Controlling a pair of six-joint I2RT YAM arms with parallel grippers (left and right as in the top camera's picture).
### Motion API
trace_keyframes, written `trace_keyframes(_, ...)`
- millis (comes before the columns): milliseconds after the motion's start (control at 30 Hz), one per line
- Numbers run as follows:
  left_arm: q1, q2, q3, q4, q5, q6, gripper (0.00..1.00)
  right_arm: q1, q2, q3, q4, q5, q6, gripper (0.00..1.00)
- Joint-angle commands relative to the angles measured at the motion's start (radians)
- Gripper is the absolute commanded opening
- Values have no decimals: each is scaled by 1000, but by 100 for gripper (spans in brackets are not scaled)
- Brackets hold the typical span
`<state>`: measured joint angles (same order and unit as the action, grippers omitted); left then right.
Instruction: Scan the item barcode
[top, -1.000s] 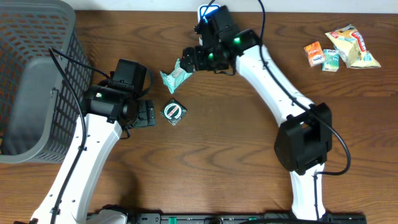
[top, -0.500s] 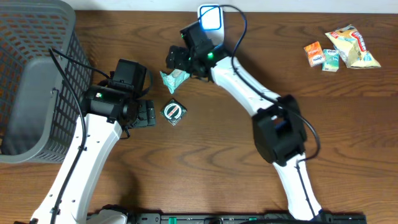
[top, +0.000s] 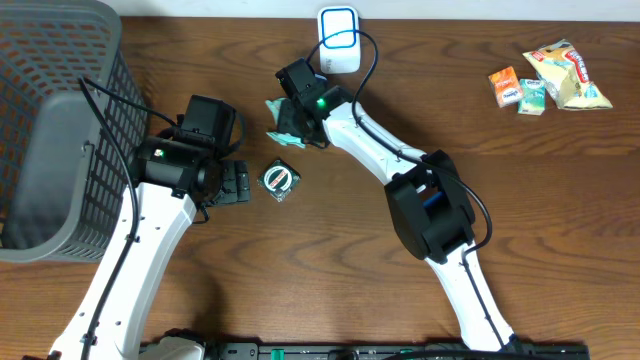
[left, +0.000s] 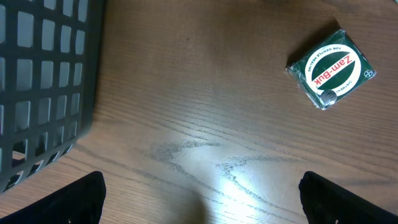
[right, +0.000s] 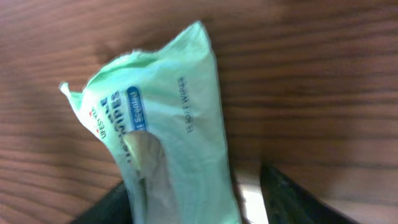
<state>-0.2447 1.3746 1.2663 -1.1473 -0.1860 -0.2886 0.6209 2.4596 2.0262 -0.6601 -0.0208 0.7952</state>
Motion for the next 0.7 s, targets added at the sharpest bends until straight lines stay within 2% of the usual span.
trace_keyframes(0, 3, 4, 0, -3, -9, -1, 98, -34, -21, -14, -95, 49, -76, 40)
trace_keyframes(133, 3, 4, 0, -3, -10, -1, 98, -64, -69, -14, -211, 49, -114, 36)
trace_keyframes(233, 3, 4, 0, -3, -10, -1, 98, -88, -114, -14, -307, 56, -156, 26)
trace_keyframes(500, 3, 4, 0, -3, -10, -1, 98, -129, -243, -14, -595, 209, -245, 35)
trace_keyframes(567, 3, 4, 0, -3, -10, -1, 98, -128, -269, -14, -630, 217, -272, 38)
trace_keyframes(667, 3, 4, 0, -3, -10, -1, 98, -116, -287, -14, -632, 218, -323, 37)
